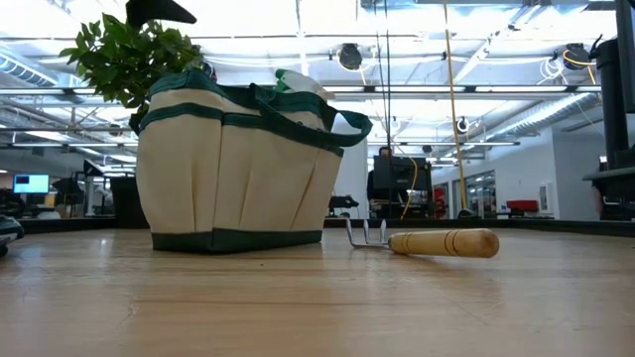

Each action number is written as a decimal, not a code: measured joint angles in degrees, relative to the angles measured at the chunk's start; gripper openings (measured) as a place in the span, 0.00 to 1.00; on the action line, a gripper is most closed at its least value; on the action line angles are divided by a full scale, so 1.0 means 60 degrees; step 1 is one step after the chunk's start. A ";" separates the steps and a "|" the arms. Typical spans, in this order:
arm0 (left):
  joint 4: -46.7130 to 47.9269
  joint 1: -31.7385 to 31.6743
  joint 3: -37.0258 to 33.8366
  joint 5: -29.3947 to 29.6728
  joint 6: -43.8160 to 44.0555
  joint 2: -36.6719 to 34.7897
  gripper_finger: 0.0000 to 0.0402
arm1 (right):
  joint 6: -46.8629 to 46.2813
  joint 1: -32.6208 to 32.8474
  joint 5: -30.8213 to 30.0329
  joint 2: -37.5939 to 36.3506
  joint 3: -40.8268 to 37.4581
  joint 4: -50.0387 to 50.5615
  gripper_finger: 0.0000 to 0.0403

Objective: Pick & Place Garden tools in Gardening bag
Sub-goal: Put the brown trowel into the brown bag

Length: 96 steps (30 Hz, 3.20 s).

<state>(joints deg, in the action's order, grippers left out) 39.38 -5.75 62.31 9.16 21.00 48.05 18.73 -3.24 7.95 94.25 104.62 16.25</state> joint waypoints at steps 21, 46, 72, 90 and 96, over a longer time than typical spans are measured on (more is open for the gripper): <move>-0.2937 0.4511 -0.3899 0.2171 0.0728 -0.1893 0.77 | -0.2509 0.0631 0.2192 0.1118 -0.0023 -0.1949 0.15; -0.5790 0.5918 -0.7048 0.2710 0.0947 -0.3227 0.77 | -0.5197 0.0750 0.1056 0.2078 -0.3696 -0.7467 0.15; -0.3774 0.3514 -0.7061 0.0074 -0.0256 -0.4847 0.77 | -0.6077 0.1805 -0.4899 0.2447 -0.4947 -0.9241 0.15; -0.3972 0.2705 -0.7061 -0.0862 -0.0146 -0.4844 0.77 | -0.6228 0.2392 -0.5626 0.3123 -0.4943 -0.8591 0.18; -0.4046 0.2708 -0.7061 -0.0861 -0.0089 -0.4844 0.77 | -0.6038 0.2400 -0.5578 0.3123 -0.4943 -0.8525 0.19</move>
<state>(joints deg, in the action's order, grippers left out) 15.10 10.50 19.94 3.99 20.46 18.98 -17.50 11.16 -25.52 112.99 74.96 -34.89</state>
